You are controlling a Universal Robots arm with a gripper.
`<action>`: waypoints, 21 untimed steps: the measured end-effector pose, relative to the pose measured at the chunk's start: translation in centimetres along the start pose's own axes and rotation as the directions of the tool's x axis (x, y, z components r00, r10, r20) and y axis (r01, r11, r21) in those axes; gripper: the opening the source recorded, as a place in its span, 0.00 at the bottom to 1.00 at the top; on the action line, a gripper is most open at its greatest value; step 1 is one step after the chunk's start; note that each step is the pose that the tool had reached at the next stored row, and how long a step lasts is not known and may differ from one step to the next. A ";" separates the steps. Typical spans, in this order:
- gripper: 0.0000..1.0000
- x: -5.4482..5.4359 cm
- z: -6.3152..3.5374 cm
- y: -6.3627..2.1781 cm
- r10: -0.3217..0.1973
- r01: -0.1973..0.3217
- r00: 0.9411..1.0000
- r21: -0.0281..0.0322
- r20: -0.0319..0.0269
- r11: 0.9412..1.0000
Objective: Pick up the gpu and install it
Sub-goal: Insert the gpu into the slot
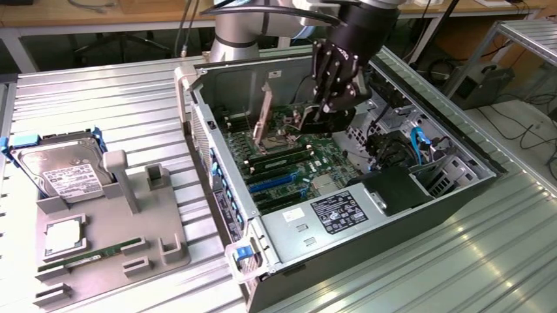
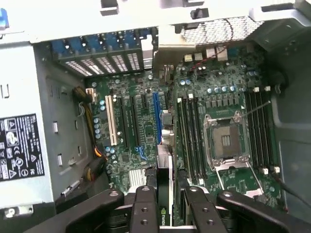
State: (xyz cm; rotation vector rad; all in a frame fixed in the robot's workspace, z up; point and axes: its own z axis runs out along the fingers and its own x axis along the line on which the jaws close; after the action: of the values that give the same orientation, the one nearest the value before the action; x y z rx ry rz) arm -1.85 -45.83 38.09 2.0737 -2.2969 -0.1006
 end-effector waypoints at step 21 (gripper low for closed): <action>0.26 0.6 4.46 2.25 -0.067 0.067 0.998 0.003 -0.005 0.998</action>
State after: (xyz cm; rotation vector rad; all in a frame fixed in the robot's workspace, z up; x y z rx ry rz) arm -4.48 -46.10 33.82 2.1504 -2.2270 -0.0937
